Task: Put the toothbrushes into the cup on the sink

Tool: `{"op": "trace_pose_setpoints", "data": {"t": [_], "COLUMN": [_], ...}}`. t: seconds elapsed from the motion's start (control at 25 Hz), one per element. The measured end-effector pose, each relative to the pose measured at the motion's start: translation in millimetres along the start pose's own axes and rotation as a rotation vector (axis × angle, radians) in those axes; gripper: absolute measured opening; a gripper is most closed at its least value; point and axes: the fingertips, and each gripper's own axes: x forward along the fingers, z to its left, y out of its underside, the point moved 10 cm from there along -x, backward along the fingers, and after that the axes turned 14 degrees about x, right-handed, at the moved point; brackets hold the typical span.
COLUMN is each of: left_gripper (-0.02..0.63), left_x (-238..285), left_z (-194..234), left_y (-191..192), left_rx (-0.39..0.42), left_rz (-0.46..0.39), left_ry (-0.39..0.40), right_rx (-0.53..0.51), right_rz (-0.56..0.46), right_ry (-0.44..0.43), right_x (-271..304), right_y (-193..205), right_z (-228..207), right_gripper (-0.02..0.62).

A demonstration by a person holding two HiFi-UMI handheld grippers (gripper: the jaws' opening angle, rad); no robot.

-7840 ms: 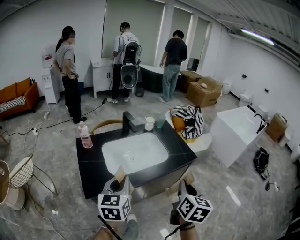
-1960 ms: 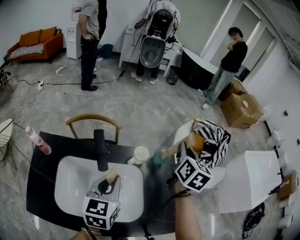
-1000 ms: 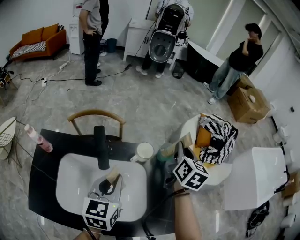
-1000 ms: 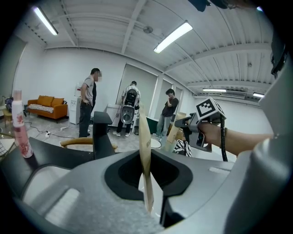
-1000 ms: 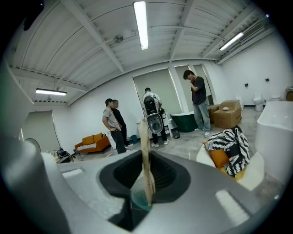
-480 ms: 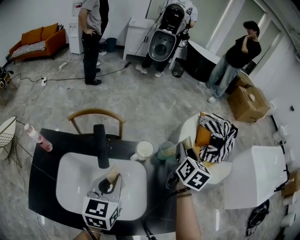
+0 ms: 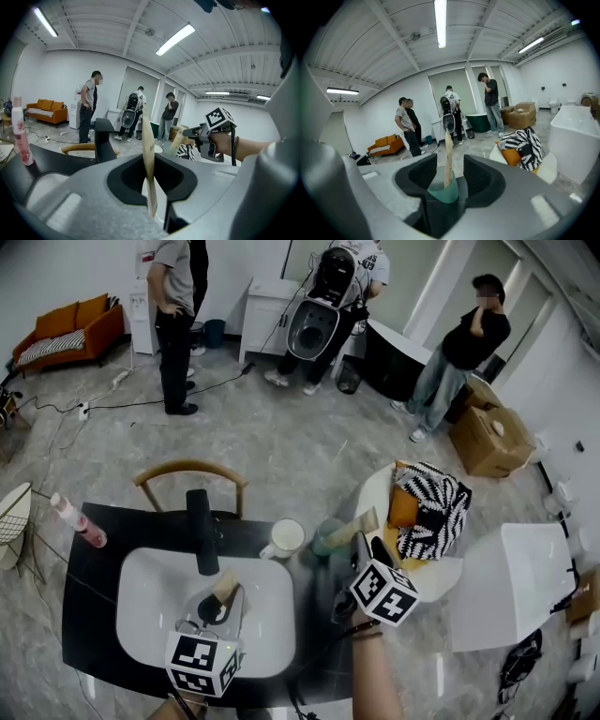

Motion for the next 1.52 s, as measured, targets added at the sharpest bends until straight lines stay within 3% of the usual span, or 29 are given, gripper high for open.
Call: {"op": "trace_pose_setpoints", "data": {"t": [0.64,1.52], "left_gripper": [0.04,0.04], "left_x": [-26.3,-77.4], "left_z": [9.1,32.5], "left_y": [-22.7,-48.5], "left_rx": [0.031,0.045], "left_rz": [-0.063,-0.182], "left_ry": [0.062,0.176], "right_rx": [-0.014,-0.073], "right_rz": [-0.056,-0.139], "right_ry": [0.039,0.093], "right_x": [-69.6,-181.2], "right_y": [2.8,36.9], "right_z": [27.1,96.9], "right_gripper": [0.176,0.058]}}
